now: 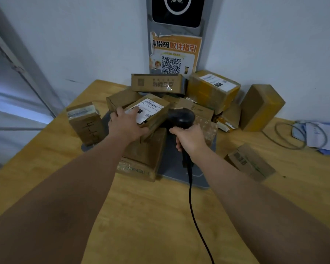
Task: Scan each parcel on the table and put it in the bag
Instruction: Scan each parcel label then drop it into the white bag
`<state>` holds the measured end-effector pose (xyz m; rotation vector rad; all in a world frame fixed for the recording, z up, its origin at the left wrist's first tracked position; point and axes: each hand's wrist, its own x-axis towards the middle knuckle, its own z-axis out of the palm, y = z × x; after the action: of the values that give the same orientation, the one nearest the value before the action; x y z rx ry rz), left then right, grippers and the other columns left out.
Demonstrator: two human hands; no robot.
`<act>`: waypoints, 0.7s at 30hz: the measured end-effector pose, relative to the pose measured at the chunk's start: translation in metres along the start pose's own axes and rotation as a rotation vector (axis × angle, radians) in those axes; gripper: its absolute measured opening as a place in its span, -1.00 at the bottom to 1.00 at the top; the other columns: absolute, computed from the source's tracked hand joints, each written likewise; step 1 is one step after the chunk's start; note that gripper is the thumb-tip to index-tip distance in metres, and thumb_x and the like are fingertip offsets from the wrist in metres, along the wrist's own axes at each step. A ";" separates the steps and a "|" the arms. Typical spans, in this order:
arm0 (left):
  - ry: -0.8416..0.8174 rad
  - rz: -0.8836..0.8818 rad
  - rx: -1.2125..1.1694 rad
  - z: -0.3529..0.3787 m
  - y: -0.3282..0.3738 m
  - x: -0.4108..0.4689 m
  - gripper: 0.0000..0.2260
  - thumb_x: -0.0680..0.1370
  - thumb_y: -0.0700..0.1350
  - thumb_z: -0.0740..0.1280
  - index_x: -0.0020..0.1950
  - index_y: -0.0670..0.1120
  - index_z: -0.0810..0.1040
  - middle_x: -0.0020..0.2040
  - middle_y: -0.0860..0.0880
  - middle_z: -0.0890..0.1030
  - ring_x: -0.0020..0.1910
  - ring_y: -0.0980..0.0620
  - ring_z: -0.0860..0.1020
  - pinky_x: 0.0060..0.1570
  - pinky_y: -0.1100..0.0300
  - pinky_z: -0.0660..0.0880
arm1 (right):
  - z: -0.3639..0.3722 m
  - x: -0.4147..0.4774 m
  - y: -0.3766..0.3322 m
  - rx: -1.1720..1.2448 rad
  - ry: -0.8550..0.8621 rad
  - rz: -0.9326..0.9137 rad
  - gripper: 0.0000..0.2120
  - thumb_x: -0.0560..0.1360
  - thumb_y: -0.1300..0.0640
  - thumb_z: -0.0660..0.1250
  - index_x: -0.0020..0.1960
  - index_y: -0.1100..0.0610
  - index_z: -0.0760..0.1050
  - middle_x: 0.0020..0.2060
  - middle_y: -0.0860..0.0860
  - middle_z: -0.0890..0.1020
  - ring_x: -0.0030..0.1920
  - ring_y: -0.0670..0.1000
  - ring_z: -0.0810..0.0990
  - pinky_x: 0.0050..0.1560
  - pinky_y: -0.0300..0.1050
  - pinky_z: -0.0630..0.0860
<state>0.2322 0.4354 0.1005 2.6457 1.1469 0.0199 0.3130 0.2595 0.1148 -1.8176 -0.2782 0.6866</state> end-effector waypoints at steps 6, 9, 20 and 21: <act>0.216 0.073 0.038 0.004 0.013 -0.030 -0.24 0.44 0.23 0.35 0.55 0.08 0.10 0.39 -0.25 0.17 0.32 -0.27 0.20 0.26 -0.10 0.28 | -0.004 0.001 0.009 0.069 -0.015 0.003 -0.82 0.50 0.11 0.42 -0.18 0.21 0.56 -0.39 0.10 0.57 -0.43 -0.01 0.54 -0.36 -0.17 0.52; 0.279 0.114 -0.017 0.006 0.017 -0.057 -0.24 0.44 0.22 0.36 0.55 0.08 0.13 0.38 -0.27 0.19 0.29 -0.27 0.20 0.26 -0.07 0.26 | -0.005 -0.007 0.013 0.284 0.044 0.021 -0.74 0.45 0.00 0.47 0.01 0.15 0.58 -0.16 0.11 0.67 -0.19 0.03 0.66 -0.12 -0.12 0.64; 0.142 0.271 -0.382 0.054 0.033 -0.200 -0.25 0.44 0.15 0.40 0.54 0.05 0.16 0.34 -0.26 0.19 0.28 -0.17 0.18 0.23 0.01 0.24 | -0.012 -0.130 0.075 0.579 0.134 -0.045 -0.62 0.38 0.20 0.53 0.19 0.08 0.59 0.04 -0.05 0.71 0.09 -0.06 0.66 0.19 0.02 0.56; 0.122 0.310 -0.371 0.057 0.031 -0.206 -0.24 0.43 0.17 0.40 0.54 0.02 0.15 0.34 -0.26 0.19 0.27 -0.18 0.19 0.24 -0.01 0.26 | -0.013 -0.139 0.080 0.571 0.156 -0.047 -0.62 0.38 0.20 0.53 0.18 0.09 0.59 0.04 -0.04 0.71 0.08 -0.05 0.67 0.18 0.01 0.57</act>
<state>0.1186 0.2538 0.0707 2.4782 0.6723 0.4146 0.1981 0.1509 0.0876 -1.3029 -0.0127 0.5202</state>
